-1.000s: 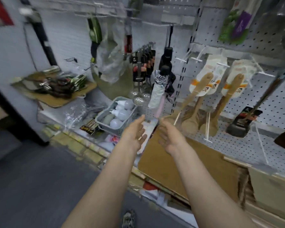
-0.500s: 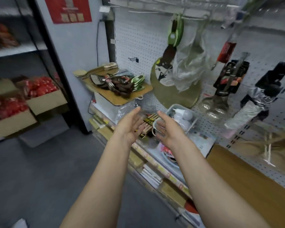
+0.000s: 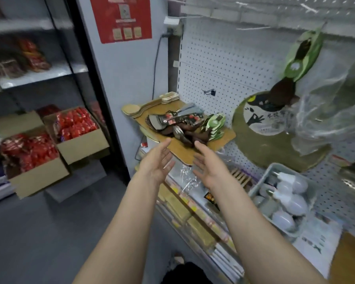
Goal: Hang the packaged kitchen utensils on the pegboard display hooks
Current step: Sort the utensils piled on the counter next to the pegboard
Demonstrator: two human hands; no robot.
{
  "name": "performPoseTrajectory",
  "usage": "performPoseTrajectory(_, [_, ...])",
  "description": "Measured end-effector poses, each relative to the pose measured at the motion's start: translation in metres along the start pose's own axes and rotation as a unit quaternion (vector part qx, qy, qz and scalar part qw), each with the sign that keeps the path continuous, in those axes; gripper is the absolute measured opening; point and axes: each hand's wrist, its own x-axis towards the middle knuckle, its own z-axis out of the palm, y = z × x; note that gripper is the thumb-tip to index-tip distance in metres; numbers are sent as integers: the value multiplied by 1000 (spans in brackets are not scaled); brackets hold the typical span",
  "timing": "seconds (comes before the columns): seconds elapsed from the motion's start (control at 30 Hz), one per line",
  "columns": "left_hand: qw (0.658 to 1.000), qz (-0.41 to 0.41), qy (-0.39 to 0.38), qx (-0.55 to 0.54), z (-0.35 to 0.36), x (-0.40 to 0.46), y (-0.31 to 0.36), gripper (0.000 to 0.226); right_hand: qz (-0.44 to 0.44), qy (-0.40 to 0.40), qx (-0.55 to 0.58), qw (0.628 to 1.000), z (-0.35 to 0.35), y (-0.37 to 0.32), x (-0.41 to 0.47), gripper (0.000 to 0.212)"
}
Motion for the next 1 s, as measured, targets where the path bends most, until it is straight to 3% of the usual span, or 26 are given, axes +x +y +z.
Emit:
performPoseTrajectory(0.2, [999,11,37,7,-1,113,66,45,14,-12,12,1000,60,-29,119,51])
performPoseTrajectory(0.43, [999,11,25,24,27,237,177,23,18,-3,20,1000,135,-100,246,24])
performPoseTrajectory(0.53, [999,16,24,34,31,281,207,34,17,9,9,1000,159,-114,287,45])
performPoseTrajectory(0.63, [998,1,15,59,28,323,228,38,30,19,8,999,180,-114,324,50])
performPoseTrajectory(0.73, [994,-13,-6,105,24,370,250,40,36,47,18,998,200,-114,361,42])
performPoseTrajectory(0.83, [985,-29,-43,166,23,426,275,19,47,68,45,996,219,-111,400,25])
performPoseTrajectory(0.93, [972,-34,-89,213,26,476,298,14,56,102,54,992,236,-112,427,36])
performPoseTrajectory(1.0, [959,-42,-124,252,27,511,316,15,67,127,74,987,251,-114,448,21])
